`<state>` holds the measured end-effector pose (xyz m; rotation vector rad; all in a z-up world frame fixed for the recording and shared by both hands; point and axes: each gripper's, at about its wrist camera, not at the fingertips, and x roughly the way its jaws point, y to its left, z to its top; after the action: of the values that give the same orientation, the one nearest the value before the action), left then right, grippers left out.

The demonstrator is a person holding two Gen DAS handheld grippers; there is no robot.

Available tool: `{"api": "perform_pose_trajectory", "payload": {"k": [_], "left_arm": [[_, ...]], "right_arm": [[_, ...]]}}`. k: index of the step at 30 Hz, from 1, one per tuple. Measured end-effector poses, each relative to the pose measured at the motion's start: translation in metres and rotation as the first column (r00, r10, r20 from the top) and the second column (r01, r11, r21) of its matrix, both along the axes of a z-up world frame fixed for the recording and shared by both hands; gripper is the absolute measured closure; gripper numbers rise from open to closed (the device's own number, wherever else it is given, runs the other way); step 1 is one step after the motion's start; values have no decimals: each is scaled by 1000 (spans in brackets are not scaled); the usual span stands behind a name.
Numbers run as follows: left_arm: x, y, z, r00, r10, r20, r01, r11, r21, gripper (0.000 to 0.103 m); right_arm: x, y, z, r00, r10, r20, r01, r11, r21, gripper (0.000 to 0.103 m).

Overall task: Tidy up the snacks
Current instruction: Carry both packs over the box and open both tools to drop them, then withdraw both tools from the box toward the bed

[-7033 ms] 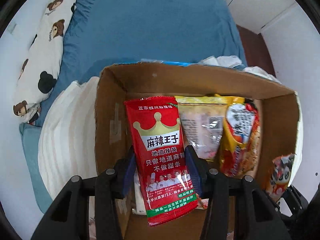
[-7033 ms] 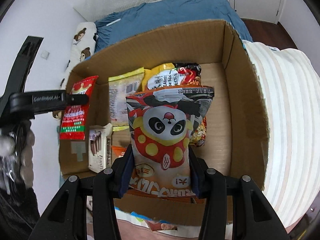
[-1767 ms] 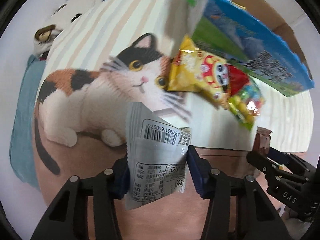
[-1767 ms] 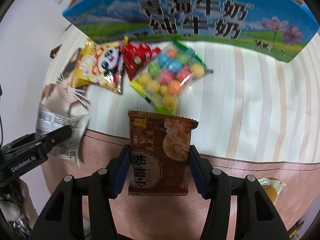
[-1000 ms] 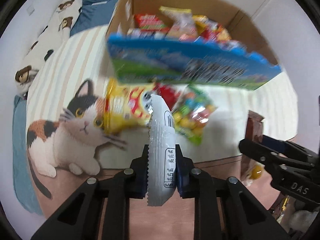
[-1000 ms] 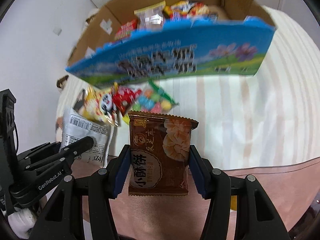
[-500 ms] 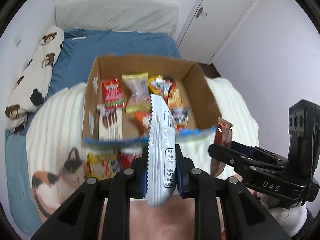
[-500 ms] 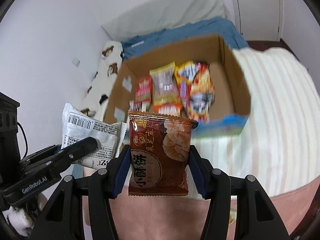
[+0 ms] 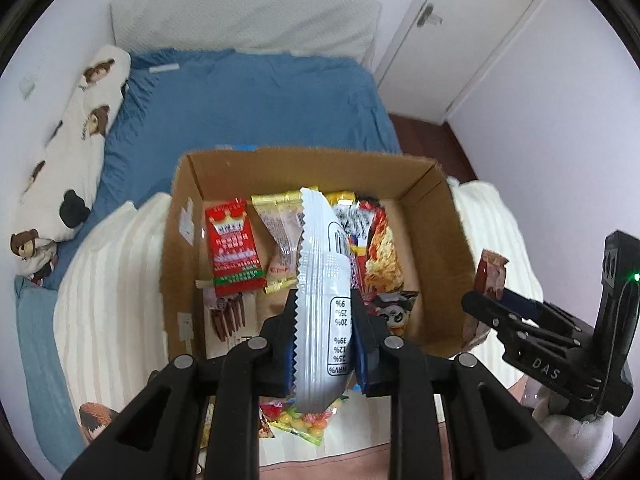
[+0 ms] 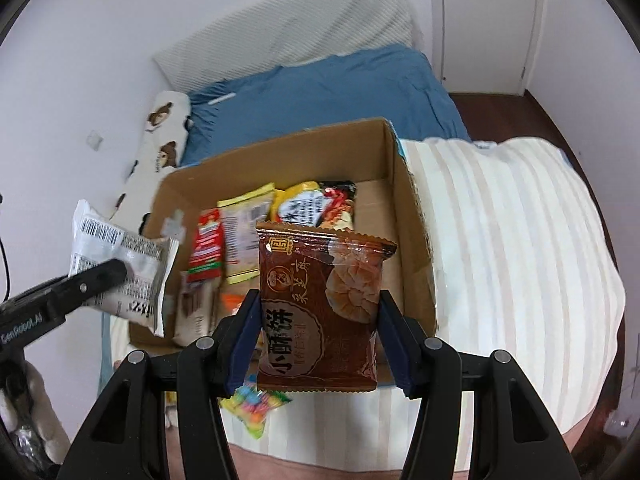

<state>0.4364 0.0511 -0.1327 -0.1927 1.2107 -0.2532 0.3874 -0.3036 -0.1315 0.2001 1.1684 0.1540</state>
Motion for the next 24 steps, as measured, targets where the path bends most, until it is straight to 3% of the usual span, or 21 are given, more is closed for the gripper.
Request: {"api": "perform_pose_trajectory", "payload": {"k": [2, 3, 4, 6, 8, 9, 16, 24], "left_arm": [[9, -1, -15, 998, 25, -52, -23, 999, 27, 77], [12, -1, -22, 997, 31, -71, -29, 999, 29, 76], [16, -1, -28, 995, 39, -89, -36, 999, 36, 73], [20, 0, -38, 993, 56, -107, -51, 997, 50, 55], [22, 1, -43, 992, 68, -106, -61, 995, 74, 20], [22, 1, -45, 992, 73, -103, -64, 994, 87, 15], [16, 0, -46, 994, 81, -68, -71, 988, 139, 13], [2, -8, -31, 998, 62, -5, -61, 986, 155, 13]], "right_arm": [[12, -4, -18, 997, -16, -76, 16, 1000, -6, 42], [16, -4, -24, 995, -18, -100, 18, 1000, -4, 32], [19, -5, -32, 991, -20, -131, 19, 1000, -4, 14], [24, -3, -42, 988, -21, -156, 17, 1000, -27, 6], [25, -2, -48, 986, -16, -164, 11, 999, -34, 6], [26, -1, -50, 985, -16, -170, 10, 999, -38, 6], [24, 1, -54, 985, -29, -167, 17, 997, -70, 6], [13, 10, -37, 991, -10, -131, -3, 995, -100, 6]]}}
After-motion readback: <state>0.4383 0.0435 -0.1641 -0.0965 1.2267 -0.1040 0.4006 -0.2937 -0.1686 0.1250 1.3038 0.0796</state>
